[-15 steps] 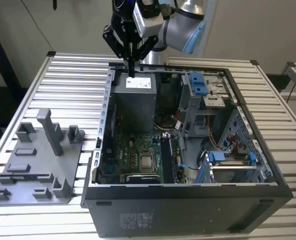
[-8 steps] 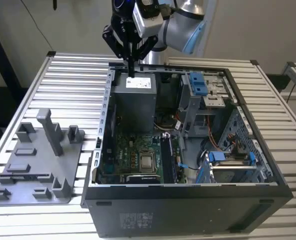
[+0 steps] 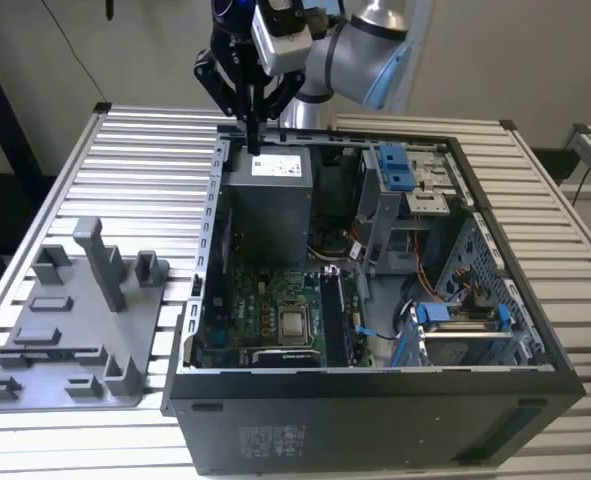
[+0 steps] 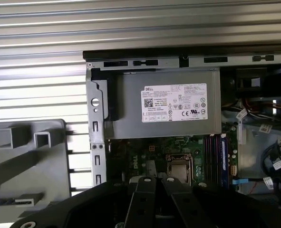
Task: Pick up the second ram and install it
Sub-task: 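Reach for the second ram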
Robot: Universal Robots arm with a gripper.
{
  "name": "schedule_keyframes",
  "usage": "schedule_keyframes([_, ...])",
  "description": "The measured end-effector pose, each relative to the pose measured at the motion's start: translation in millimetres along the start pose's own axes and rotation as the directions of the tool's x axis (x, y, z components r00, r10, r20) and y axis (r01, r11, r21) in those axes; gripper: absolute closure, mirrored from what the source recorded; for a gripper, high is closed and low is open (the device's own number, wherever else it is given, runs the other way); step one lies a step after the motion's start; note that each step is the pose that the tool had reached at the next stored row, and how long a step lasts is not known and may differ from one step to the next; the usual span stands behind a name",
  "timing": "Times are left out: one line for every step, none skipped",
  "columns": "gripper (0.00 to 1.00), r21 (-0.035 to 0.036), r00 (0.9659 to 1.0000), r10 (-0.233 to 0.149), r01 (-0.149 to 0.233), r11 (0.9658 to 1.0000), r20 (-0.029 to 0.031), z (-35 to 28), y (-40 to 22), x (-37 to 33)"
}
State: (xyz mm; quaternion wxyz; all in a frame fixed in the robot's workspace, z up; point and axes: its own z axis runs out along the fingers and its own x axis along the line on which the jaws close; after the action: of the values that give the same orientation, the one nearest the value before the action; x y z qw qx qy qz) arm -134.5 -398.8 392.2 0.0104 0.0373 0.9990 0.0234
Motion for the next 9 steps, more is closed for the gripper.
schedule_keyframes([0.89, -0.0002, 1.0000, 0.000, 0.000, 1.0000, 0.0000, 0.0, -0.2, 2.6])
schedule_keyframes([0.89, -0.0002, 1.0000, 0.001, -0.001, 1.0000, 0.0001, -0.1, -0.4, 5.6])
schedule_keyframes([0.89, -0.0002, 1.0000, 0.003, -0.003, 1.0000, 0.0002, -0.1, -0.6, 8.2])
schedule_keyframes([0.89, -0.0002, 1.0000, 0.004, -0.004, 1.0000, 0.0002, -0.2, -0.8, 10.7])
schedule_keyframes([0.89, -0.0002, 1.0000, 0.005, -0.005, 1.0000, 0.0003, -0.2, -1.0, 13.6])
schedule_keyframes([0.89, -0.0003, 1.0000, 0.005, -0.005, 1.0000, 0.0003, -0.3, -1.2, 16.5])
schedule_keyframes([0.89, -0.0004, 1.0000, 0.006, -0.006, 1.0000, 0.0002, -0.3, -1.4, 19.6])
schedule_keyframes([0.89, -0.0005, 1.0000, 0.006, -0.006, 1.0000, 0.0002, -0.4, -1.7, 22.7])
schedule_keyframes([0.89, -0.0007, 1.0000, 0.006, -0.006, 1.0000, 0.0002, -0.4, -2.0, 26.3])
